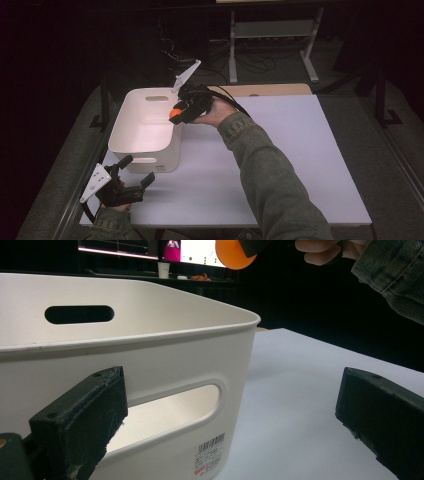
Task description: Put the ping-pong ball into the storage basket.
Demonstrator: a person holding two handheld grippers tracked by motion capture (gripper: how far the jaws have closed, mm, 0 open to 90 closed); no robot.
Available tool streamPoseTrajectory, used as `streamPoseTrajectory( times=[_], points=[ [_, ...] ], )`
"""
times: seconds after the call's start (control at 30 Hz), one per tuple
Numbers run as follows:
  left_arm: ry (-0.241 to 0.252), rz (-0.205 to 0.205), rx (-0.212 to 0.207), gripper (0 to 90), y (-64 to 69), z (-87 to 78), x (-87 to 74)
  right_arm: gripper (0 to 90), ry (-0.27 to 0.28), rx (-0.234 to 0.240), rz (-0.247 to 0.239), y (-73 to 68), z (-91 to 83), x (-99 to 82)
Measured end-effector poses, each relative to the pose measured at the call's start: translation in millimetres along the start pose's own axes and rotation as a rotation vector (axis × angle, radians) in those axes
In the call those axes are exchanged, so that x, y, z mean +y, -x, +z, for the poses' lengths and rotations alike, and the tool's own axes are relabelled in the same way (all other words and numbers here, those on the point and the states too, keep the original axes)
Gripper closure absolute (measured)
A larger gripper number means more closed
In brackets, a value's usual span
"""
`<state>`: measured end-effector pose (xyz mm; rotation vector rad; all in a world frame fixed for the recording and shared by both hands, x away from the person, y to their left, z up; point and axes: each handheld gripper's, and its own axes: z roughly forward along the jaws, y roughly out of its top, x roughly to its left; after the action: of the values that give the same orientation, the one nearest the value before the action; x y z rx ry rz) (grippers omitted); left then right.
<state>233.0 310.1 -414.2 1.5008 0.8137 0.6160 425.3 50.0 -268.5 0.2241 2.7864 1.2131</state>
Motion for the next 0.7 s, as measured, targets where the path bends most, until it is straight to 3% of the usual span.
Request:
streamPoseTrajectory(
  times=[0.7],
  points=[
    [-0.002,0.001,-0.001,0.0,-0.1,-0.5,-0.2,49.9,0.0,0.059,0.005,5.6,33.1,13.6]
  ],
)
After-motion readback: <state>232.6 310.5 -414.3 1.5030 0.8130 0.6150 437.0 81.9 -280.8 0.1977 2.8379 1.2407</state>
